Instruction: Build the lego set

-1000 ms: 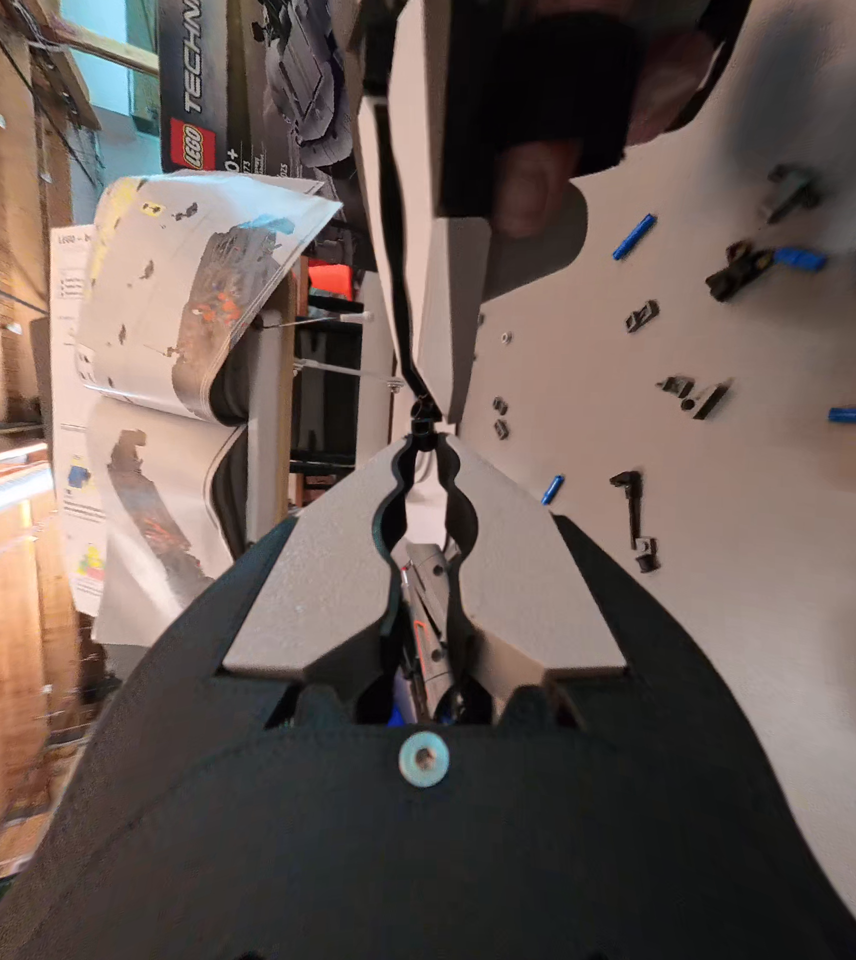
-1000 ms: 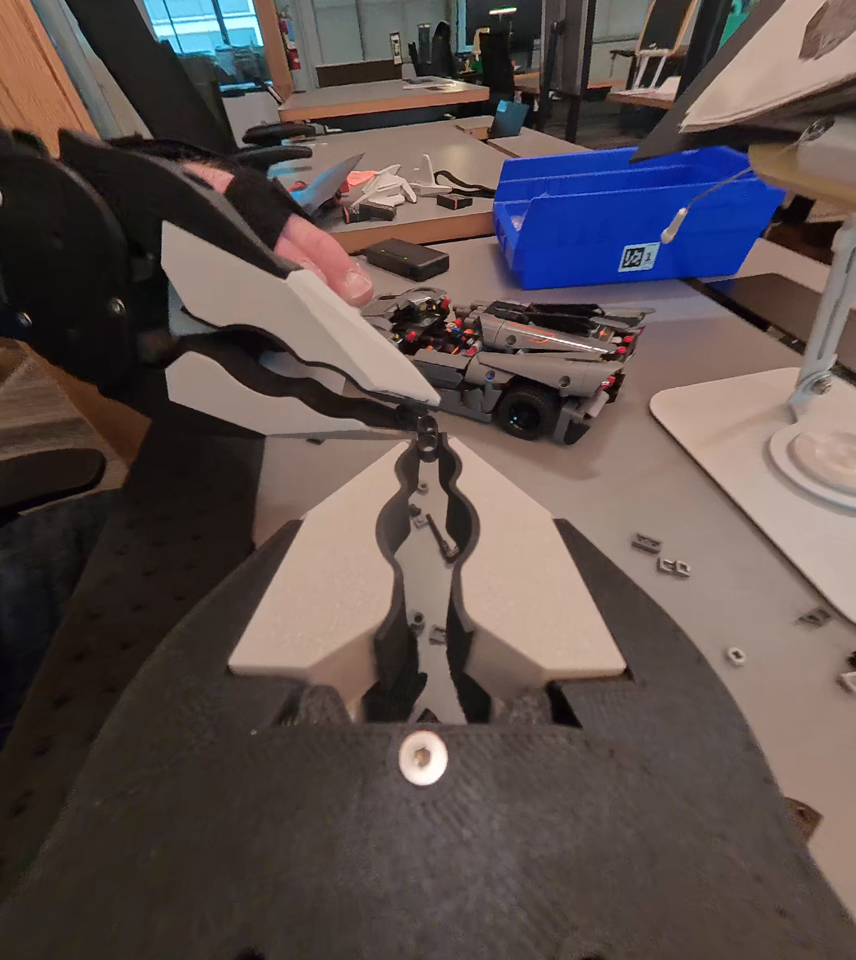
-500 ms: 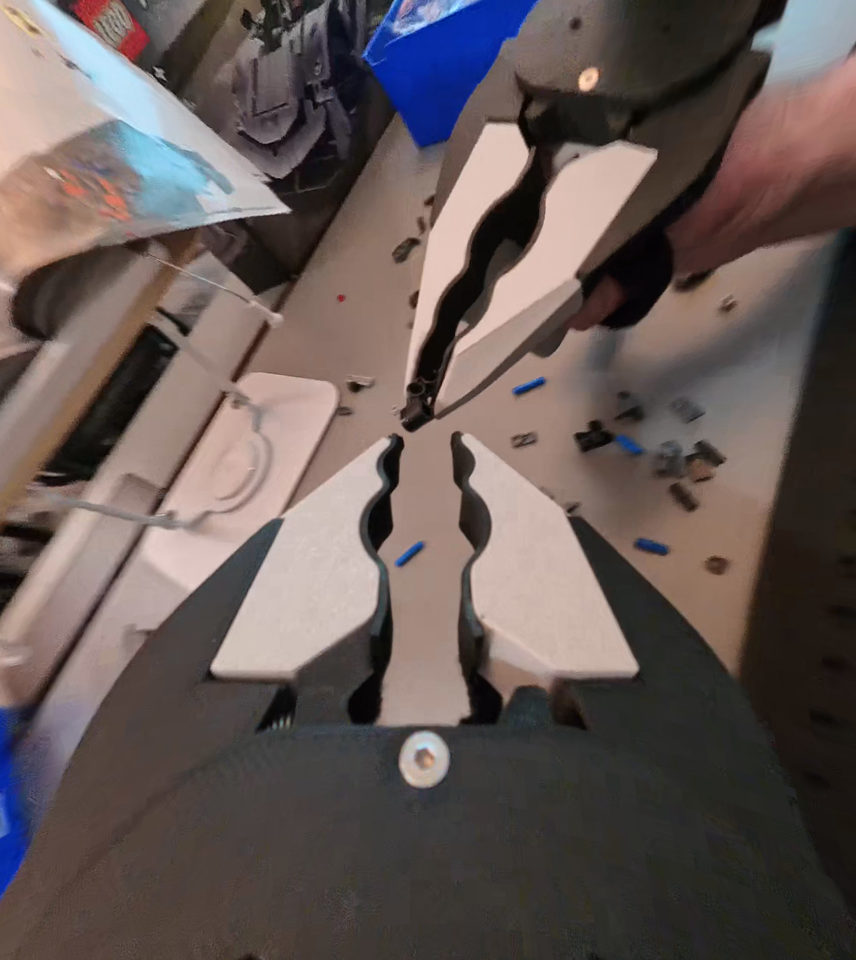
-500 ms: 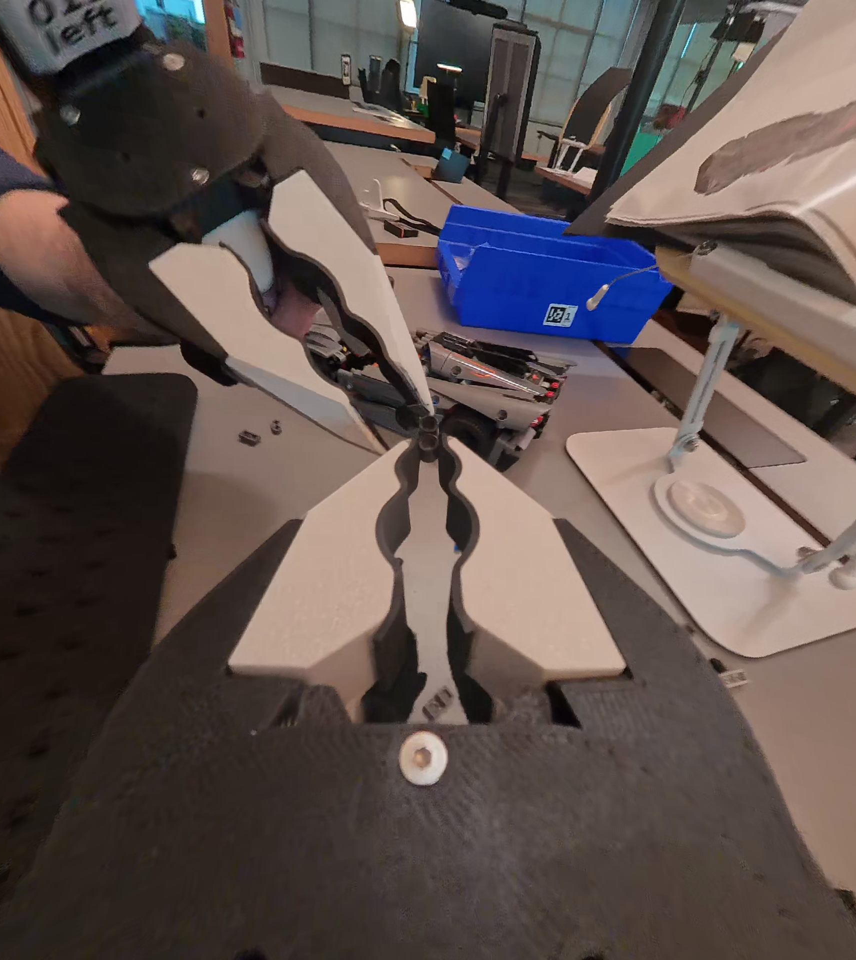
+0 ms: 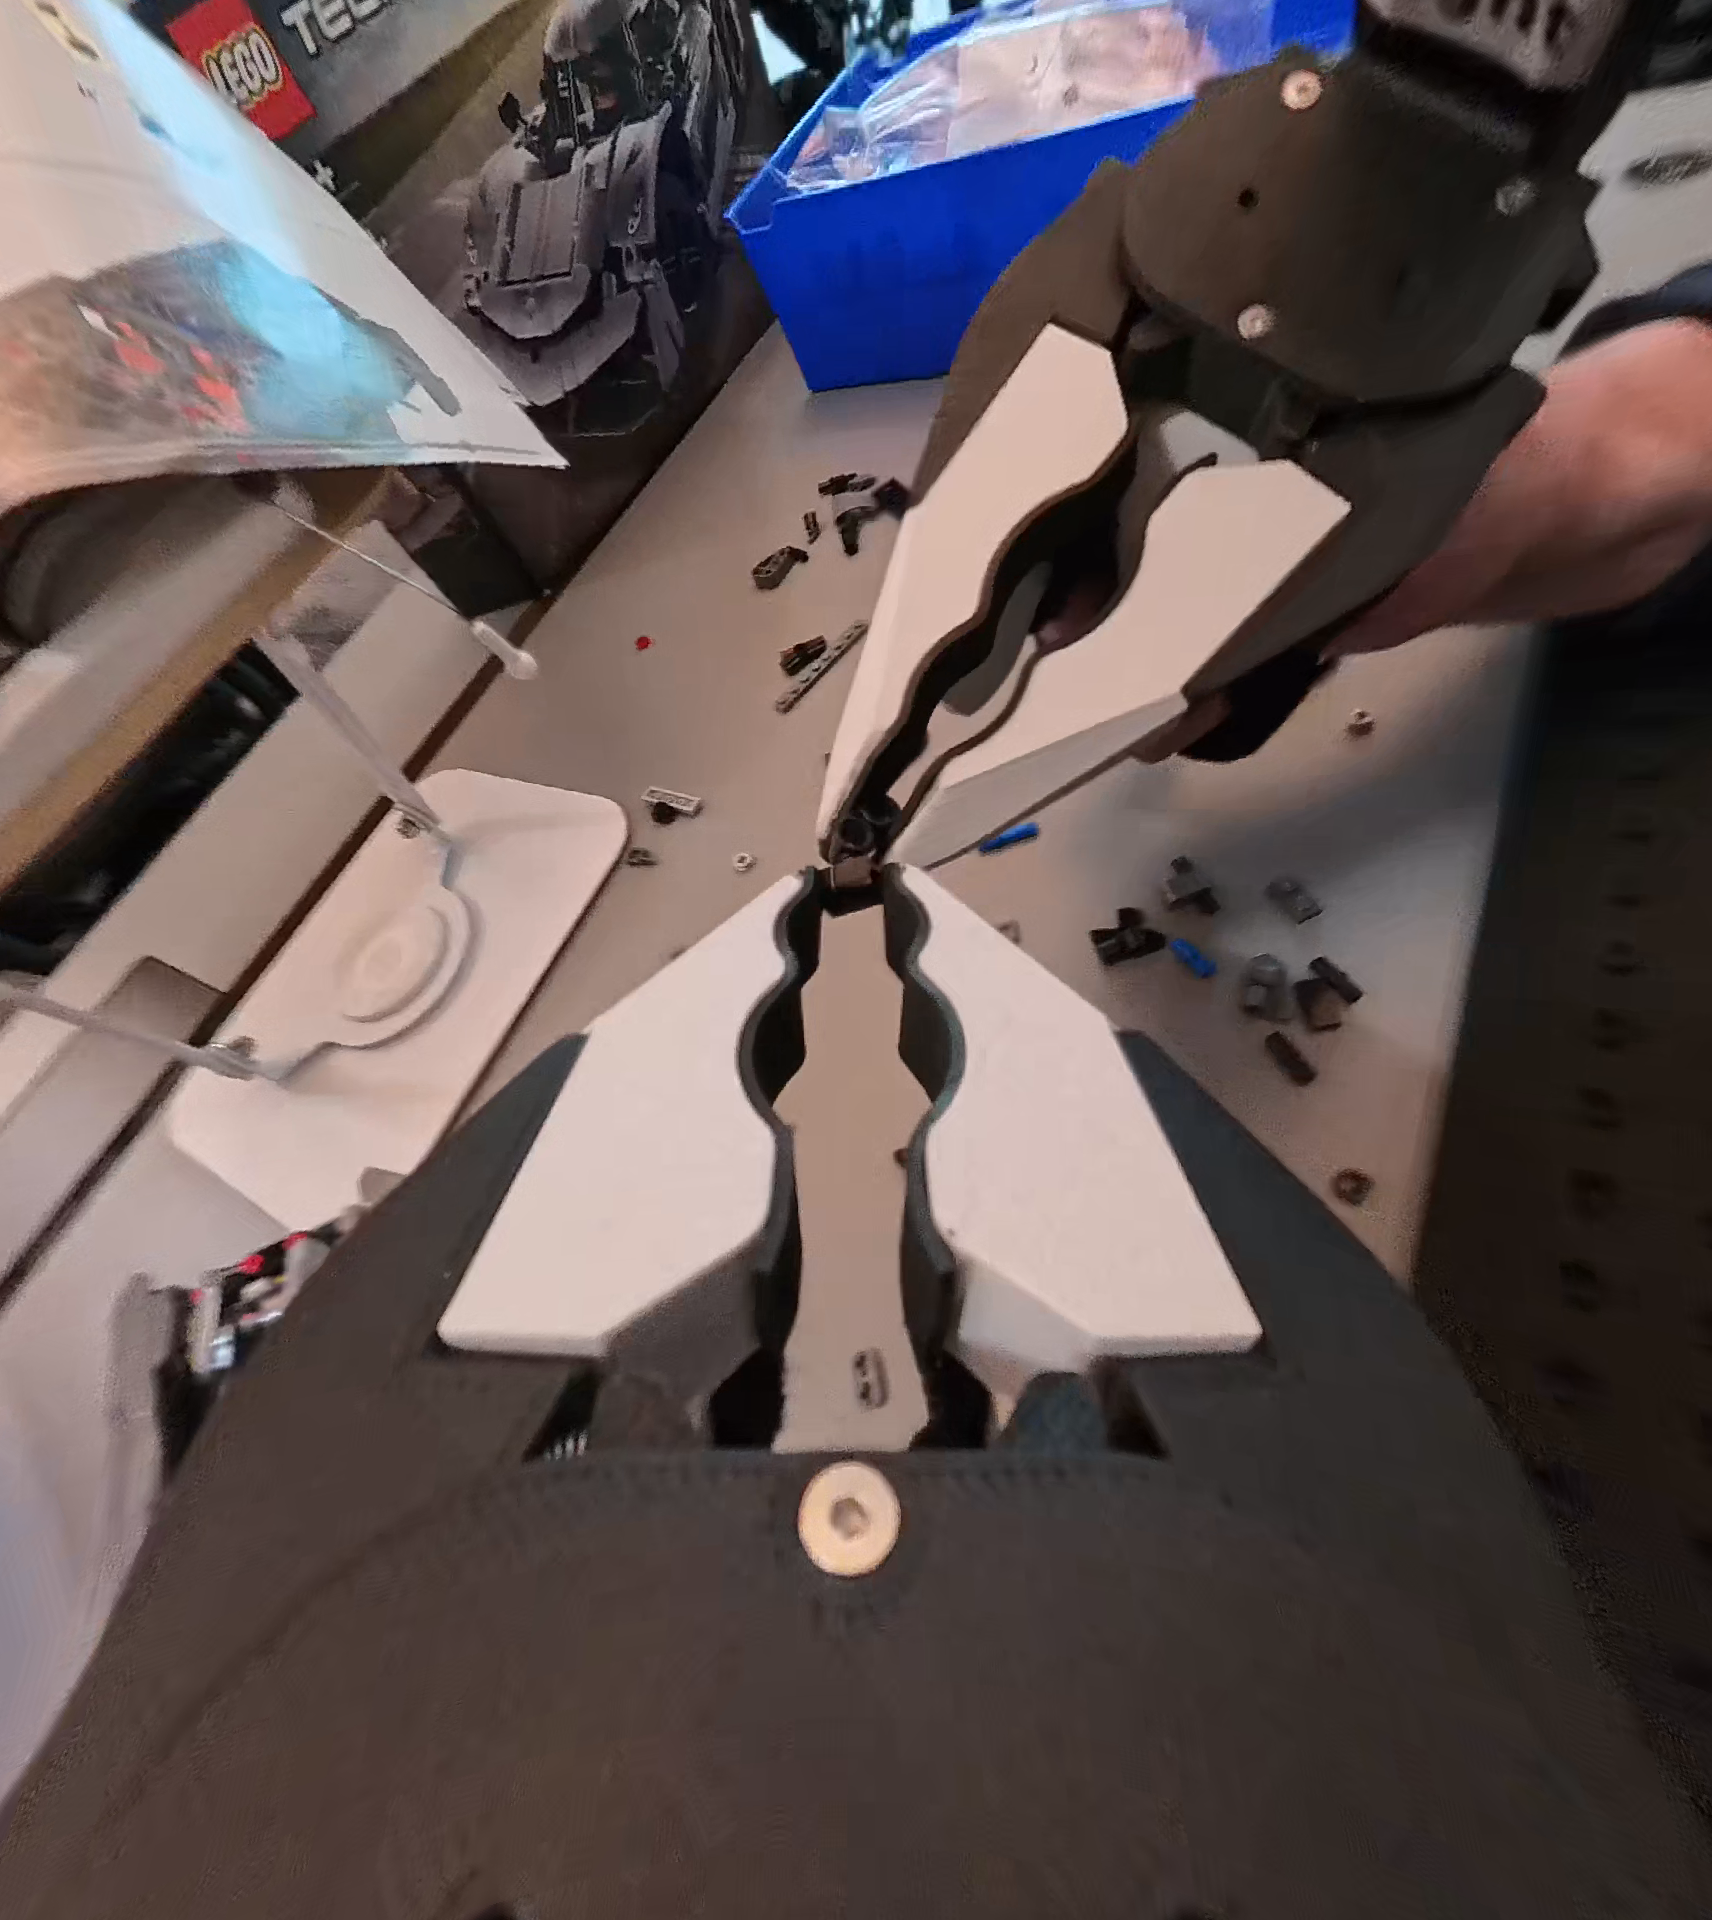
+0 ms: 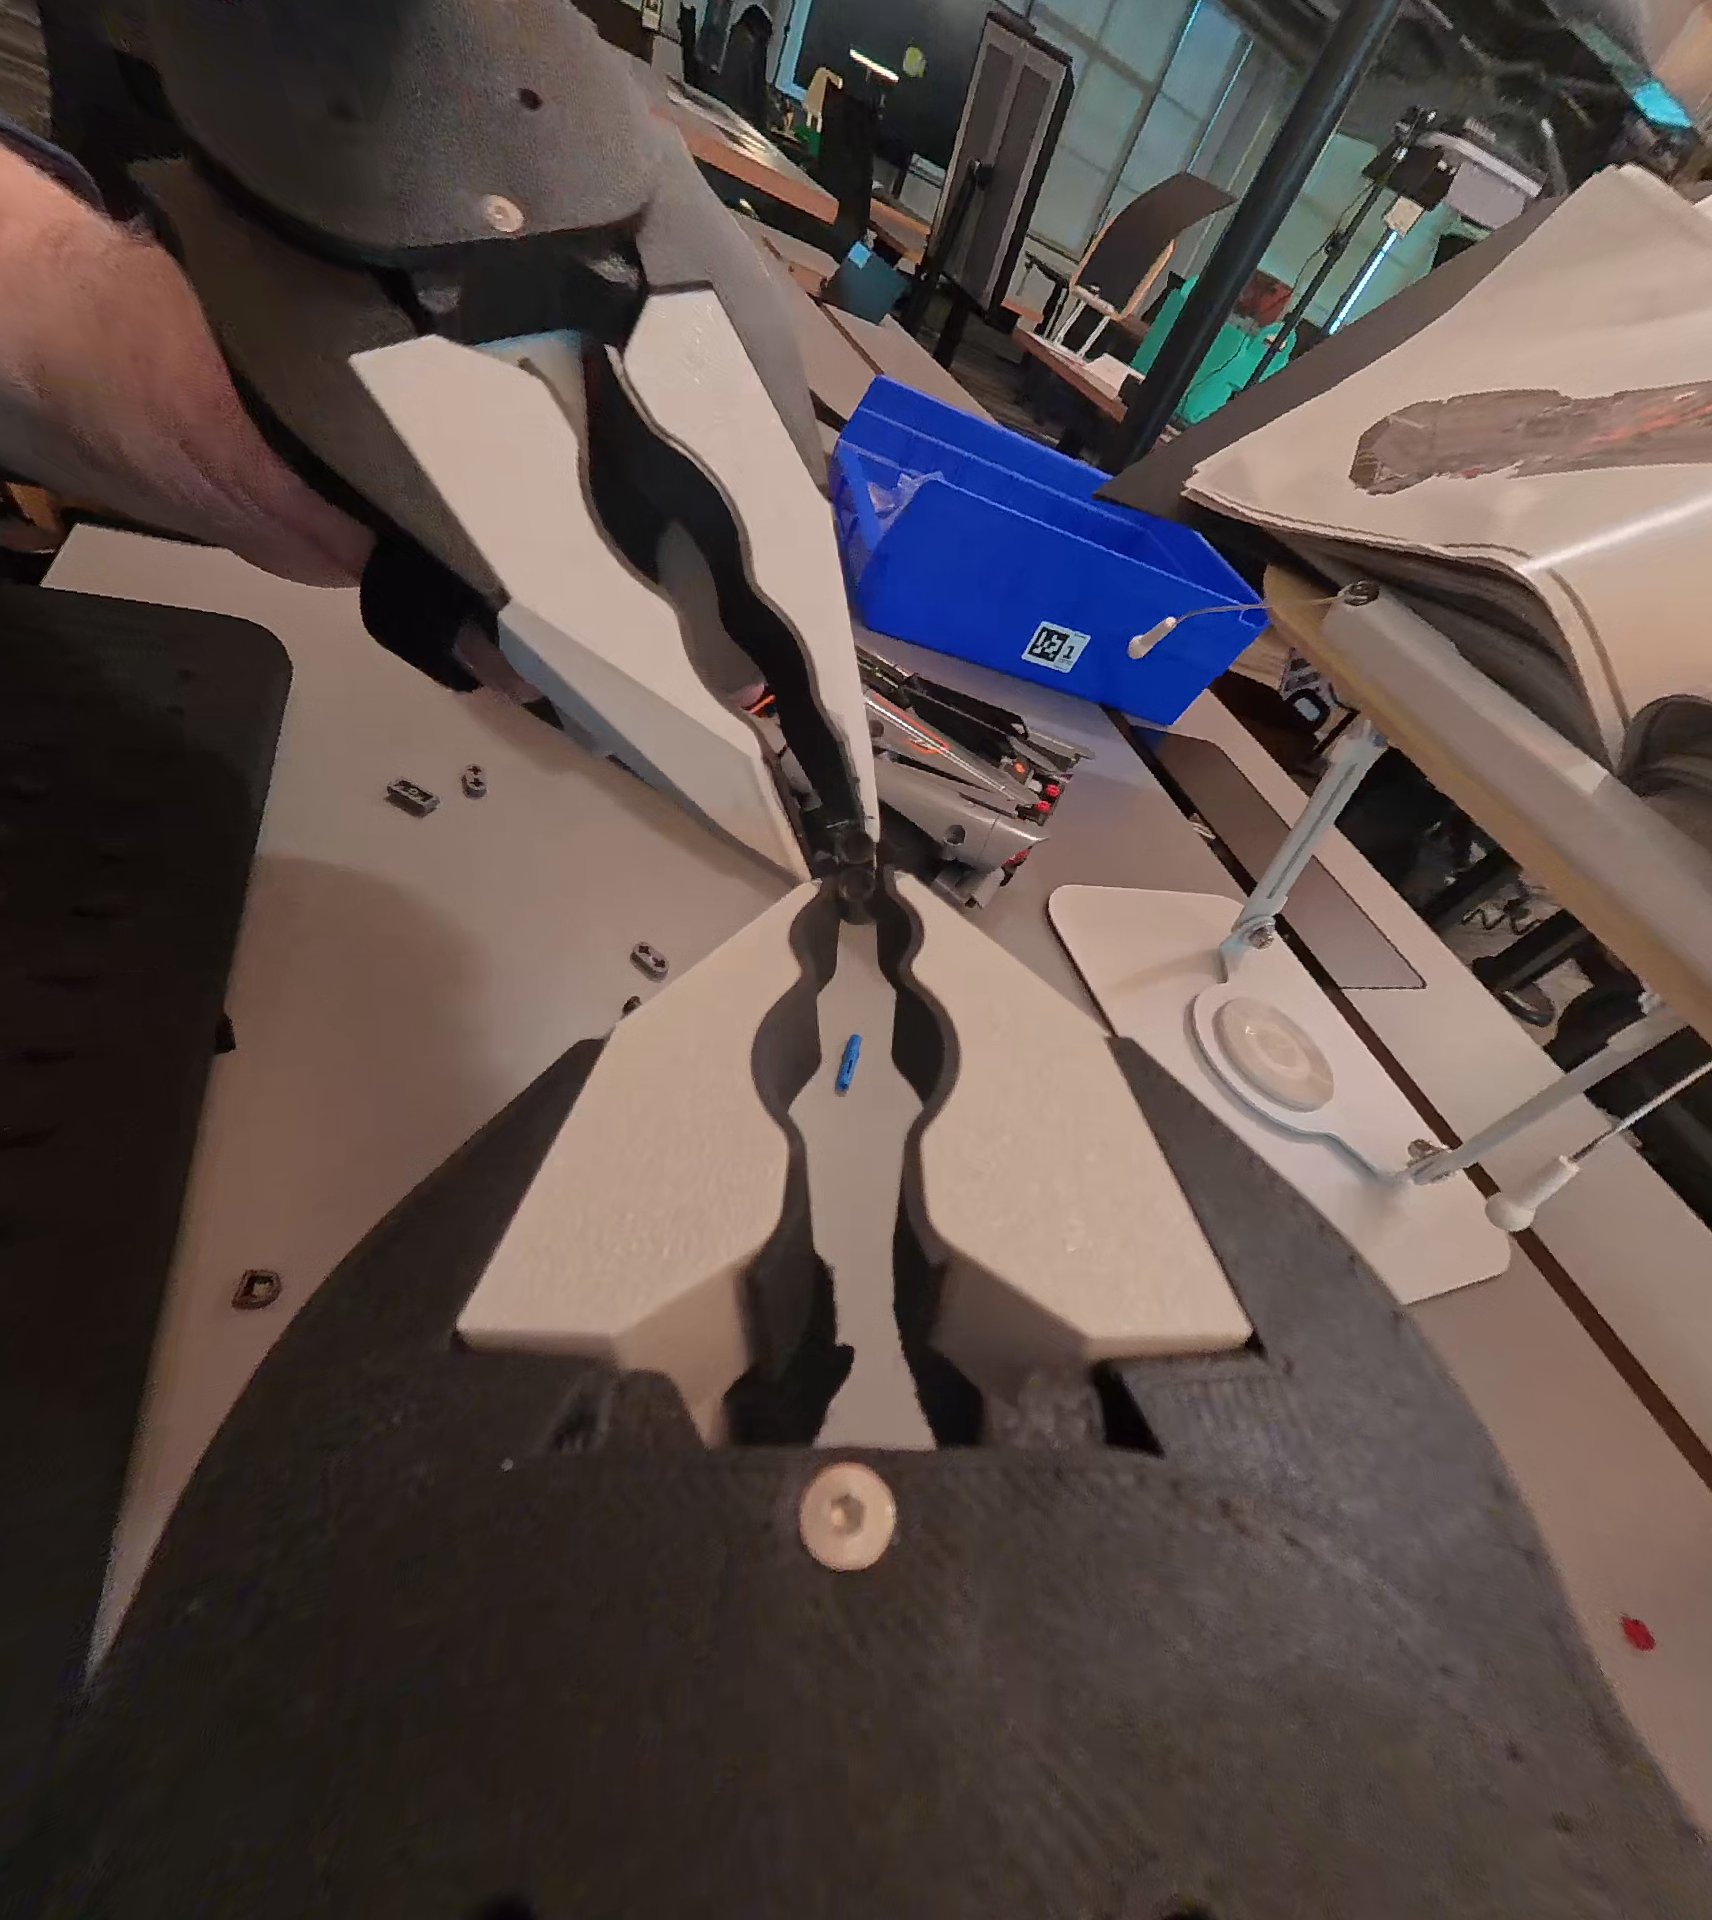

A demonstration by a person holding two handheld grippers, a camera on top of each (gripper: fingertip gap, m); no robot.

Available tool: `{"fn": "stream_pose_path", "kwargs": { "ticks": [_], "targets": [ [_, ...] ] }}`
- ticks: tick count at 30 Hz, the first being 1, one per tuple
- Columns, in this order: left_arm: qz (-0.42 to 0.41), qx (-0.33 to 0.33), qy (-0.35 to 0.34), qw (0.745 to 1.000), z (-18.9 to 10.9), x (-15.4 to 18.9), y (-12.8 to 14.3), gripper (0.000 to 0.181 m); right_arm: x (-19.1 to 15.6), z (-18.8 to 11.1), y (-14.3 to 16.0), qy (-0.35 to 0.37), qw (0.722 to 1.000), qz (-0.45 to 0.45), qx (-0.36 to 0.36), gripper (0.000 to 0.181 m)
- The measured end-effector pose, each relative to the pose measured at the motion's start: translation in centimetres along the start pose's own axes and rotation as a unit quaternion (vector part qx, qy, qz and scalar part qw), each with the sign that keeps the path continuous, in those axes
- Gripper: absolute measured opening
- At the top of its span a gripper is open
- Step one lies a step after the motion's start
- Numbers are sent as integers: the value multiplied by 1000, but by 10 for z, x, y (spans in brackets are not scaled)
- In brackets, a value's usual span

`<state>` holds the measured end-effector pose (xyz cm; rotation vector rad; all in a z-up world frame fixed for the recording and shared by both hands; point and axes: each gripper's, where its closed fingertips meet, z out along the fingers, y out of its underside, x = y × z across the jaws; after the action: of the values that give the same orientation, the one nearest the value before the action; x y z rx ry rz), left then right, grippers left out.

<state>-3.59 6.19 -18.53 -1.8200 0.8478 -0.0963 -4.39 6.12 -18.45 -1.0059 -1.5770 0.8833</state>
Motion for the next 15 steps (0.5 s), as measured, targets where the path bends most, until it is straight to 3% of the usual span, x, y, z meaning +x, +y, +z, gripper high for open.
{"fn": "stream_pose_path", "kwargs": {
  "ticks": [4, 8, 15],
  "targets": [
    [100, -26, -57, 993, -1, -2, -1, 9, -1, 1, 1, -16, 999, 35, 1, 4],
    [235, -58, -125, 962, -1, -3, 0, 9, -3, 1, 3, -49, 994, 95, 6, 4],
    [180, -35, -94, 978, -1, -6, 1, 9, -2, 2, 4, -87, 979, 184, 21, 4]
  ]
}}
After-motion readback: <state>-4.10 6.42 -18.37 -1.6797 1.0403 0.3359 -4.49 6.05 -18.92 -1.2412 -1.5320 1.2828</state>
